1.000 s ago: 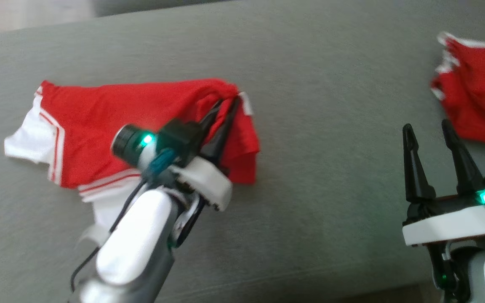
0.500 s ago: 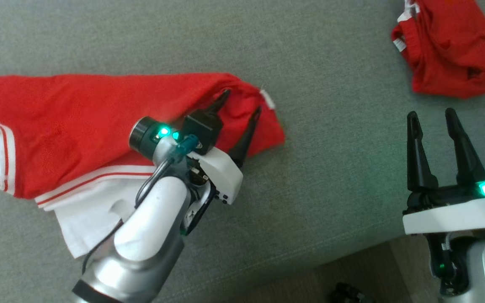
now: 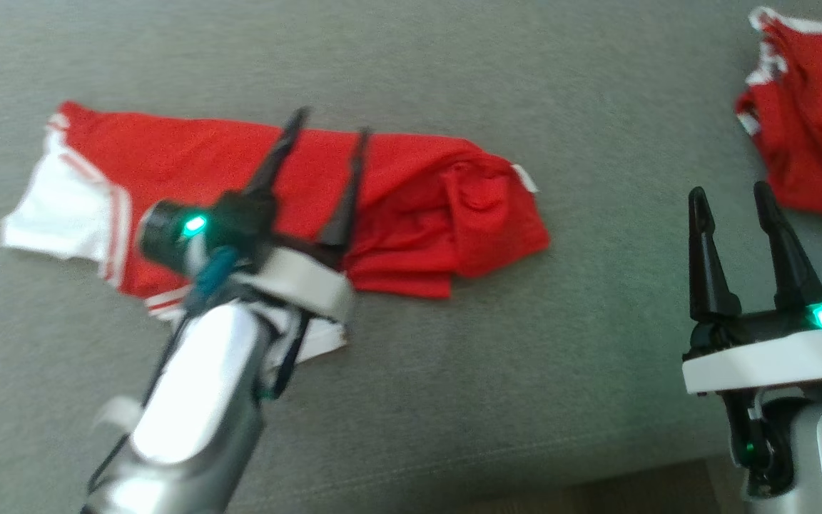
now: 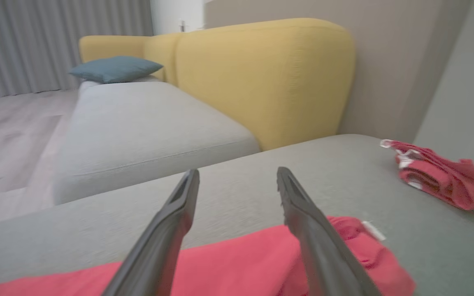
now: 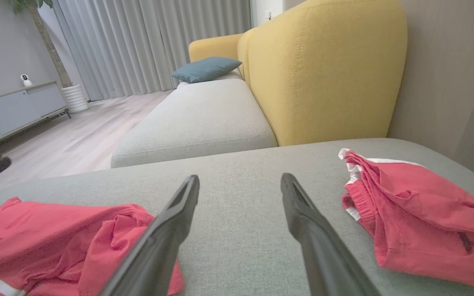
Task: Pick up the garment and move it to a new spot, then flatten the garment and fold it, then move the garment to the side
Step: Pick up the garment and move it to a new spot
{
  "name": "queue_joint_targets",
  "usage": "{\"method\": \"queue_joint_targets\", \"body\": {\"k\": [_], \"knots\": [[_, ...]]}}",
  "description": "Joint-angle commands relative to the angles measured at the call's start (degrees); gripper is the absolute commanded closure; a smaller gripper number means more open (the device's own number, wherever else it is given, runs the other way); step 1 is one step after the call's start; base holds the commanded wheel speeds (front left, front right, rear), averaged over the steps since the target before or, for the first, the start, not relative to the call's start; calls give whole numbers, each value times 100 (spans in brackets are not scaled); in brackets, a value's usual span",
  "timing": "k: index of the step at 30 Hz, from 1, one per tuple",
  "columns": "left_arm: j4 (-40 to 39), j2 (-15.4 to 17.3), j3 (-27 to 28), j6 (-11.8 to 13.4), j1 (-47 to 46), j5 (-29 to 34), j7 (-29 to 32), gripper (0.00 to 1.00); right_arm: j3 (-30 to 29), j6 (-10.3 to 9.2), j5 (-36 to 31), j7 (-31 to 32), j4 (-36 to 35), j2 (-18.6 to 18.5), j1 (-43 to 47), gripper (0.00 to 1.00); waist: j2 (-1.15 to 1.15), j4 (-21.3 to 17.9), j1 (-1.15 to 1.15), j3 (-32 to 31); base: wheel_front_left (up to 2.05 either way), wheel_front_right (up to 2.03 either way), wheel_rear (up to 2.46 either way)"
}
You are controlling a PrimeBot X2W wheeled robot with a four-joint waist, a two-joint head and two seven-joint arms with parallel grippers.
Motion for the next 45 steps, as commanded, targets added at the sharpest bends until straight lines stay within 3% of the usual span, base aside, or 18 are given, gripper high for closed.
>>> {"method": "queue_joint_targets", "body": {"k": [1,8,14,22,34,45], "knots": [[-222,137,258,58,-26,-37,-53,0,106,37,-54,17,-210,-29,-69,0,0,241,0,-184,0,0,0],[-358,560,1182,449,569,-462,-202,0,122,37,-109,164,-271,-29,2,0,0,723,0,-453,0,0,0],[-576,869,1639,415,1084,-660,-253,0,73,37,-174,272,-317,-29,115,0,0,932,0,-643,0,0,0],[-1079,985,1596,351,1686,-635,-260,0,-21,37,-261,407,-272,-29,421,0,0,990,0,-953,0,0,0],[-1467,1115,1380,456,2497,-629,83,0,-72,37,-322,620,-297,-32,929,0,0,963,0,-1491,0,0,0],[-1574,1157,1368,539,2603,-649,163,0,-68,37,-313,673,-374,-30,985,0,0,949,0,-1525,0,0,0]]}}
